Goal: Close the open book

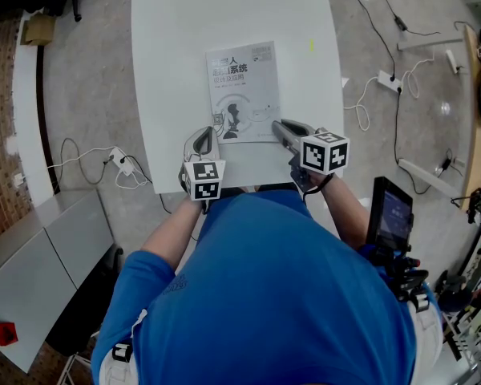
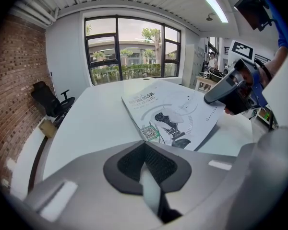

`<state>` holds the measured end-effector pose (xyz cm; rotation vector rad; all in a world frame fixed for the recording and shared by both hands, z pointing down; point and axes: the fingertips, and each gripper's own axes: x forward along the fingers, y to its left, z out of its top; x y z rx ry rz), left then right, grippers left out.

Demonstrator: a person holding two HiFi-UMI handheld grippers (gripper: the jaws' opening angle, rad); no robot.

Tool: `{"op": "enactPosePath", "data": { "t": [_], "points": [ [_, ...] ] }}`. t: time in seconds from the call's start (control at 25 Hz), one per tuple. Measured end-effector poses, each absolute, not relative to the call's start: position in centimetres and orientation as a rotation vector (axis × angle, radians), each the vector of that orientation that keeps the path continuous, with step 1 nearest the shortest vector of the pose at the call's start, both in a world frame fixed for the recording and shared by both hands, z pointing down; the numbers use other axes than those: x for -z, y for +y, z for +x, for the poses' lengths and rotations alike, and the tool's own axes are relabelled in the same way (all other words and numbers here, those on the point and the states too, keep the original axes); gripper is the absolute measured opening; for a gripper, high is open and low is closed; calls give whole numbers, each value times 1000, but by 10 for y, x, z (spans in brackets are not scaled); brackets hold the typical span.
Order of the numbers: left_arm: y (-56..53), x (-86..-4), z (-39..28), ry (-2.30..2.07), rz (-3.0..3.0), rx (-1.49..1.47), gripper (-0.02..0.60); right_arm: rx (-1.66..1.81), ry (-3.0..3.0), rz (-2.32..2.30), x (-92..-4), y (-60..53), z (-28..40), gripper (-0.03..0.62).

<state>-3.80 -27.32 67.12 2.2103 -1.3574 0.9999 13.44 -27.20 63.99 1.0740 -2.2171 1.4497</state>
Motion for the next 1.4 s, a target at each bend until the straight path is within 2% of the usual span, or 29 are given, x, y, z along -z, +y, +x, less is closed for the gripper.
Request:
{"op": "enactPosePath", "data": {
  "t": [0.92,1.4],
  "points": [
    [-250,-624,-54,-1569,2209,-957,5,-1206,-2516,833,-553,-270,74,20],
    [-241,-590,-99,-1688,2202,-868,5,-1080,-2587,757,-521,-276,20,20]
  ]
}}
